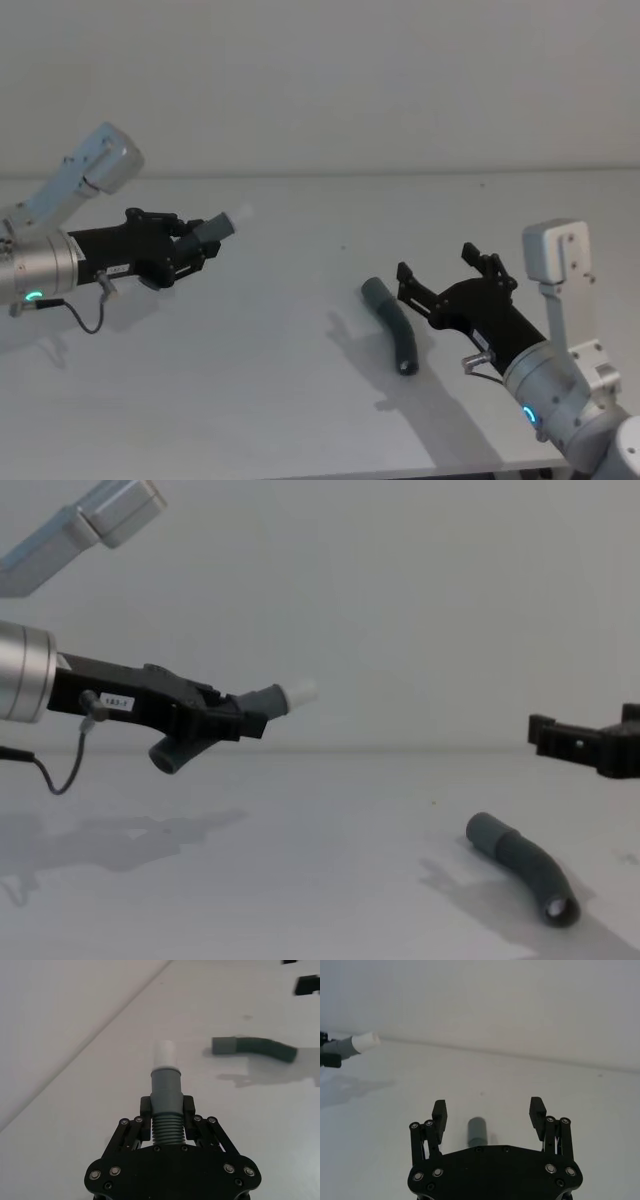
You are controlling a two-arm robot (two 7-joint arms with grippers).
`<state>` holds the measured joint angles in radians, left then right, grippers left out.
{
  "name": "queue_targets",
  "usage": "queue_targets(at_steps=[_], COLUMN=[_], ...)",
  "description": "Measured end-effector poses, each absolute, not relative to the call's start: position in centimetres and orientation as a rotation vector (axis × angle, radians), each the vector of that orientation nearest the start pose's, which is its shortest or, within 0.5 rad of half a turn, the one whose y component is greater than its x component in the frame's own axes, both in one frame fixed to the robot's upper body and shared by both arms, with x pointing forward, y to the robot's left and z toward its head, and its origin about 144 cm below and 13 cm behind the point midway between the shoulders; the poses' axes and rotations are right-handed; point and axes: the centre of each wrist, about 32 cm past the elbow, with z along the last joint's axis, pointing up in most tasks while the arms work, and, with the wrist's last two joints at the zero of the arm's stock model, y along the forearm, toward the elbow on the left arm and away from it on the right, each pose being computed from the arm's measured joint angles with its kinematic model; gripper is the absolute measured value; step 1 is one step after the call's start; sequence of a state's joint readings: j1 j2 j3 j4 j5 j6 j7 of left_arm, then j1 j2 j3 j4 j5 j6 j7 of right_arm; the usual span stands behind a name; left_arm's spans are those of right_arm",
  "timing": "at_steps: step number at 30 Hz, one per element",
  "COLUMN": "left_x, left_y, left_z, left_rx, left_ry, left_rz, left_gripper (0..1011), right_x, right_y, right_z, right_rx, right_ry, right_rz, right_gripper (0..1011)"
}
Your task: Use both hands to pick up one end of the pipe from the table, align the ends, and insert them.
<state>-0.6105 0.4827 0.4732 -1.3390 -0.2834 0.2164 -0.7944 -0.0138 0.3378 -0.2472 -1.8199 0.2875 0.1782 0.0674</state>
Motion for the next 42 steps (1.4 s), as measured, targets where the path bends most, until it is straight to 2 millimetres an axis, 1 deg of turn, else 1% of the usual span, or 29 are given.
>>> queue_targets(at_steps=[10, 19, 21, 32, 42], left_x=[61.1, 62.6, 63.0, 63.5, 63.5], left_y=[29.1, 29.9, 30.1, 30.1, 29.9], left_z=[128.2, 128.1, 128.0, 127.7, 127.4], left_rx=[0.366, 0.375, 0.376, 0.382, 0.383], left_ry=[-0.165, -0.167, -0.166, -0.156, -0.146], left_rz=[0.369, 0.256, 0.219, 0.16, 0.14], left_gripper=[329, 329, 329, 329, 329], right_x=[44.2, 45.2, 45.7, 46.8, 47.6], right_y=[-21.7, -21.8, -22.1, -22.9, -22.9], right_z=[120.8, 120.1, 119.8, 118.9, 118.8], right_rx=[-0.161, -0.235, -0.259, -0.305, -0.341], right_ry=[0.066, 0.08, 0.075, 0.069, 0.095], right_rz=[-1.162, -1.138, -1.13, -1.11, -1.108], right_gripper=[1002, 1002, 1002, 1002, 1002])
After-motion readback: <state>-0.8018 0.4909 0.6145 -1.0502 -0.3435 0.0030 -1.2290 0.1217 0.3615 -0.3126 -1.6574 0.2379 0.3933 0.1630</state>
